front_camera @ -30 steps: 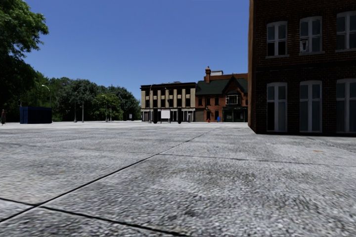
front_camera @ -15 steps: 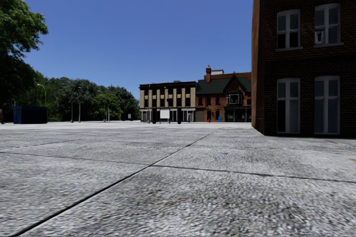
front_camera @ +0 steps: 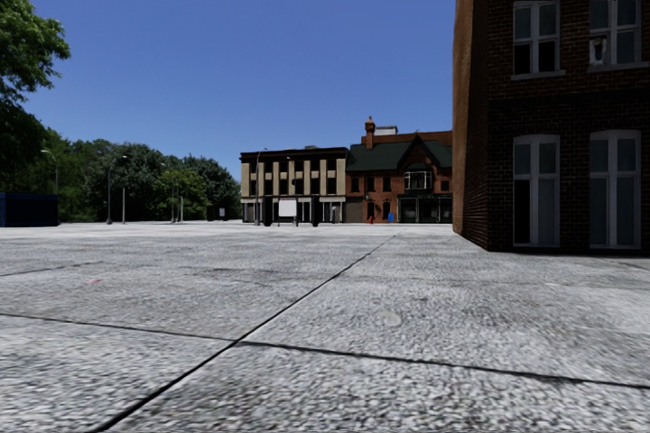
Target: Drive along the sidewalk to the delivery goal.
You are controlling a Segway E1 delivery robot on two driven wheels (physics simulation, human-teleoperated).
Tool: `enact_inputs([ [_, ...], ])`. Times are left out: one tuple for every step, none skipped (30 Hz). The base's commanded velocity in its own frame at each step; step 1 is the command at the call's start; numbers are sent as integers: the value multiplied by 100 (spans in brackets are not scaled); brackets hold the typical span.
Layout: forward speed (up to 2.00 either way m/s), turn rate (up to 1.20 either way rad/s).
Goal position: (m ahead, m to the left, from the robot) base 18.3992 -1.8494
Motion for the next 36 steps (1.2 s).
enact_inputs([
  [200,0],
  [200,0],
  [200,0],
  [200,0],
  [200,0],
  [200,0],
  [200,0],
  [200,0],
  [200,0],
  [200,0],
  [200,0],
  [200,0],
  [200,0],
  [200,0],
  [200,0],
  [200,0],
  [200,0],
  [200,0],
  [200,0],
  [200,0],
  [200,0],
  [200,0],
  [200,0],
  [200,0],
  [200,0],
  [200,0],
  [200,0],
  [200,0],
  [200,0],
  [200,0],
  [200,0],
  [200,0],
  [200,0],
  [200,0],
  [200,0],
  [200,0],
])
